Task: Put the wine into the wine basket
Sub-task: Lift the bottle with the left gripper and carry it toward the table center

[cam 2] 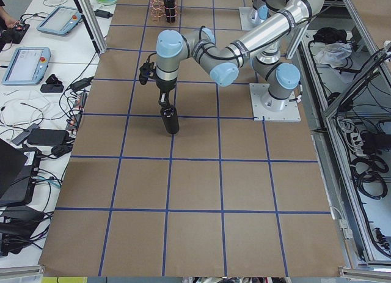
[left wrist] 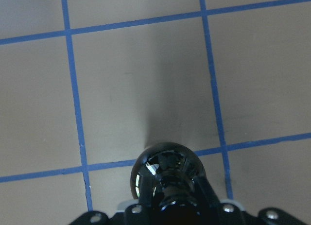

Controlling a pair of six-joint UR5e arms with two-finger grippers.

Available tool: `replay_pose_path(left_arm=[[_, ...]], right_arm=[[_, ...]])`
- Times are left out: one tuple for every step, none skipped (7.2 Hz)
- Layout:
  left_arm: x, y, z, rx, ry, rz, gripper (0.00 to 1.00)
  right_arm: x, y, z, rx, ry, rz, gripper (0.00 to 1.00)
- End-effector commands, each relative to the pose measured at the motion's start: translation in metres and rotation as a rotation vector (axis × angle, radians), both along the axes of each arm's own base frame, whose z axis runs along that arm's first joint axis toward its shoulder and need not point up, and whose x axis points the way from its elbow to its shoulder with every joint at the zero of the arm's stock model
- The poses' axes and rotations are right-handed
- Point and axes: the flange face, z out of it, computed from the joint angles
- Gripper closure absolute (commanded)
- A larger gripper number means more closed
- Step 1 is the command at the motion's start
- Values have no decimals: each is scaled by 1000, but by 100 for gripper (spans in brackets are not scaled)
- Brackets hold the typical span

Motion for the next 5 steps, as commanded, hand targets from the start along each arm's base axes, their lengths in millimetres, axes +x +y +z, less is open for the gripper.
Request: replay_pose_path(left_arm=[[-88,22,26,69,27,106,100],[-131,37,32,89,46,181,100],[-175,55,28,103,52,206,100],[-227,73,21,120,60,243,100],[-280,90,12,143,57,244,100]], right_arm=[[-1,0,0,0,11,4,0],[-1,0,0,0,12,3,0],[-1,0,0,2,12,4,0],[-1,0,0,2,12,3,0],[-1,0,0,0,13,-2,0]])
